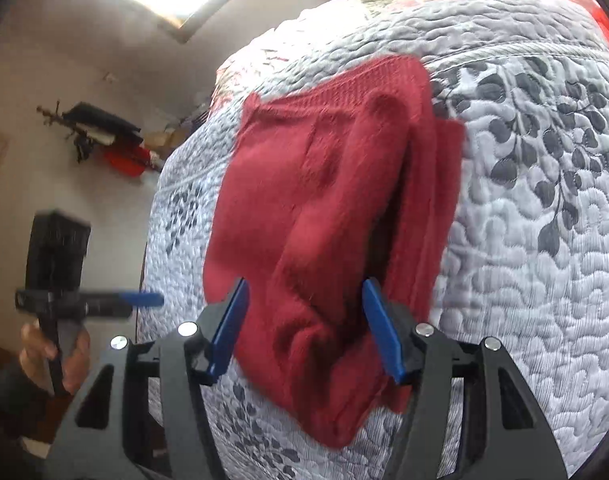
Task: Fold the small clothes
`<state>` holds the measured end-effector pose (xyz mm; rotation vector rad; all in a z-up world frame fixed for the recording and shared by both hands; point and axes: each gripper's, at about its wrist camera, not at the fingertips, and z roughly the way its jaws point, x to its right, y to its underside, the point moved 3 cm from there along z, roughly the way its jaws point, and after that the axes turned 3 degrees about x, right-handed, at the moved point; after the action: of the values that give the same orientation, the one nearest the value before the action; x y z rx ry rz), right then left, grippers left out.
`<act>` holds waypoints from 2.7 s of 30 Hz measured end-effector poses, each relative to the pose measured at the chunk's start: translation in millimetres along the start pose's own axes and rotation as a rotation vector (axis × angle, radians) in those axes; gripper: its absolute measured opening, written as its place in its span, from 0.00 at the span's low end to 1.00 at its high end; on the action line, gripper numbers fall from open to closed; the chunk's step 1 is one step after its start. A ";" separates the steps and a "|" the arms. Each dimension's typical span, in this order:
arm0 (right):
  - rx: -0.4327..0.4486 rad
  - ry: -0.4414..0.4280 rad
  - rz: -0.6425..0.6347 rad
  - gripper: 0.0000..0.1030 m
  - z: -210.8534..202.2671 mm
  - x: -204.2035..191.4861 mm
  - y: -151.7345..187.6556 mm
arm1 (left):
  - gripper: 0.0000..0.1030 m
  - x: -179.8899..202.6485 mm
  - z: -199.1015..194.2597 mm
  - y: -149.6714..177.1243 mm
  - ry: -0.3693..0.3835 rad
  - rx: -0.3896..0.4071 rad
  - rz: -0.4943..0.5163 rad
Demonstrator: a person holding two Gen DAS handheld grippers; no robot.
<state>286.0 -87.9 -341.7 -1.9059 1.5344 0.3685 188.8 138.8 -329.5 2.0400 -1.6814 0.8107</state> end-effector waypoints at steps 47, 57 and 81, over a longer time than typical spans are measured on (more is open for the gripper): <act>-0.048 -0.107 0.323 0.43 -34.4 75.5 63.2 | 0.79 8.5 52.9 13.7 0.146 -0.134 0.131; -0.114 -0.049 0.371 0.13 -11.5 104.1 88.4 | 0.79 -13.4 91.3 5.3 0.119 -0.240 0.089; -0.081 -0.053 0.269 0.20 18.4 71.3 6.9 | 0.82 -12.1 72.6 -15.8 0.112 -0.221 0.078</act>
<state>302.3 -131.0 -399.6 -1.7366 1.7677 0.6018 216.8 106.8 -391.6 1.7598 -1.7137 0.7149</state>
